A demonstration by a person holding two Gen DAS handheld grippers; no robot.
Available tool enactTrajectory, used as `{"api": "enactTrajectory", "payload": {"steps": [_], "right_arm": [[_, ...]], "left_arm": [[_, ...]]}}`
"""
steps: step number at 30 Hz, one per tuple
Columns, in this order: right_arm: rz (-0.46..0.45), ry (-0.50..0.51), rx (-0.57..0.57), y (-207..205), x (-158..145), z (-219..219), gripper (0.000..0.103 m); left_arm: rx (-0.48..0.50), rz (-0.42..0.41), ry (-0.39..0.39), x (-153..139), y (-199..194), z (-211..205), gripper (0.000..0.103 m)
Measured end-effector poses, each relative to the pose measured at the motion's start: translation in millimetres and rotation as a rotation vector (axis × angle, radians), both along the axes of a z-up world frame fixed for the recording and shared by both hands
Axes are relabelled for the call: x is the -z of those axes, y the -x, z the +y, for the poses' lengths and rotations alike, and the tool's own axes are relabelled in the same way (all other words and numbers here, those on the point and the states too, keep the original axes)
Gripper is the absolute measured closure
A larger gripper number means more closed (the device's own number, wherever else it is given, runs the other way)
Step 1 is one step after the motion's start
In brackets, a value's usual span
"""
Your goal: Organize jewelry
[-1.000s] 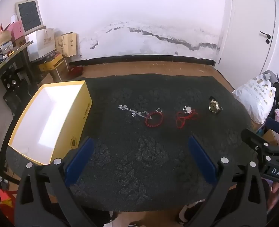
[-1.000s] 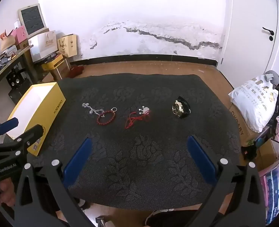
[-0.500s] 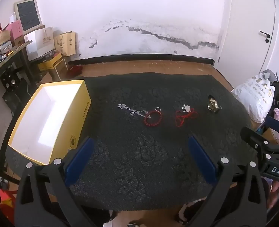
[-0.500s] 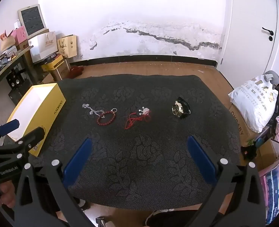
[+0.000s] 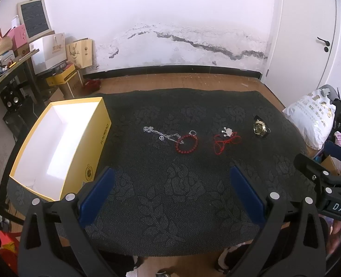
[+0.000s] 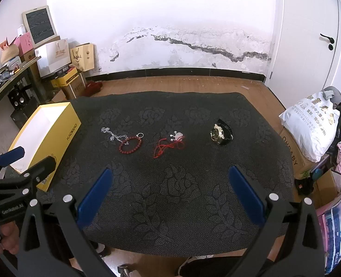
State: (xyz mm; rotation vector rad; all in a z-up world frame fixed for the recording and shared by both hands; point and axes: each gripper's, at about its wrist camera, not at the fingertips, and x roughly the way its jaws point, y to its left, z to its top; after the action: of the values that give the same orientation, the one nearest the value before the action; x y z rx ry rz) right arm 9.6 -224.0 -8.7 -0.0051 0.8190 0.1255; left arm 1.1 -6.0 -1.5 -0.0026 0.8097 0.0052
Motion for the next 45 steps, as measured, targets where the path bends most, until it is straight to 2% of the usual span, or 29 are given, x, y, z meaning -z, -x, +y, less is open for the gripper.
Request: {"api": "enactTrajectory", "payload": {"steps": [45], "right_arm": [[-0.007,0.0,-0.007,-0.1,-1.4,3.8,0.006]], "left_arm": [[0.0,-0.004,-0.007,-2.8,2.3,-2.2,0.006]]}}
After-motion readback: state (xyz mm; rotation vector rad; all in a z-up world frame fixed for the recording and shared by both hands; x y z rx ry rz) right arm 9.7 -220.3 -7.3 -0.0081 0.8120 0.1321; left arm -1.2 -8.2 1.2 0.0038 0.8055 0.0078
